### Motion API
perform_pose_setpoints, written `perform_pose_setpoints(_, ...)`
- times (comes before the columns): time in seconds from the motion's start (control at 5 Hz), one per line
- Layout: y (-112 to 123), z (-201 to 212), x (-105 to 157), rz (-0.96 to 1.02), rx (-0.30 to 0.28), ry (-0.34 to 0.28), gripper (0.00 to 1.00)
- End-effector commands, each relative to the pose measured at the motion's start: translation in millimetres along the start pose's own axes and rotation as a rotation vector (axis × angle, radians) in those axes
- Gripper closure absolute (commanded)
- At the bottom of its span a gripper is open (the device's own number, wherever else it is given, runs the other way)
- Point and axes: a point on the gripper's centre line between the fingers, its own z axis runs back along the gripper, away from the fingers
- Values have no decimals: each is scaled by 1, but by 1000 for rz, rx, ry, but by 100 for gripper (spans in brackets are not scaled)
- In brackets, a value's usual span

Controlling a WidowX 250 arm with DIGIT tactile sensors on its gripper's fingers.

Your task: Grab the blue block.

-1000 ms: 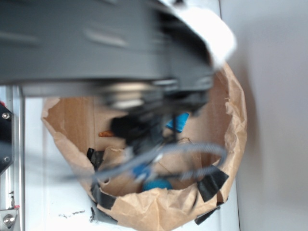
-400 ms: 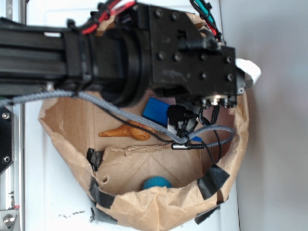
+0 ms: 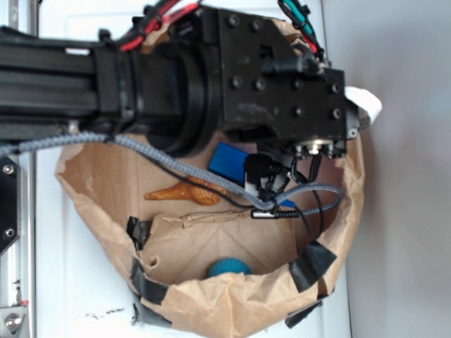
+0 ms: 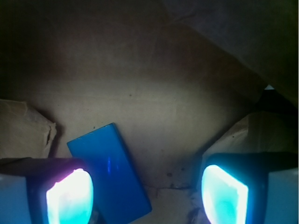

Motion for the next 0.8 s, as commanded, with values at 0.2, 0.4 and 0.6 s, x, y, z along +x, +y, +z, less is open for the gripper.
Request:
perform_pose_setpoints(0.2, -34, 4, -1, -183, 92, -208, 0)
perform_pose_setpoints(0.4, -35, -8, 7, -177, 98, -172, 0)
perform_pose_setpoints(0.6, -34, -24, 16, -173, 107, -124, 0)
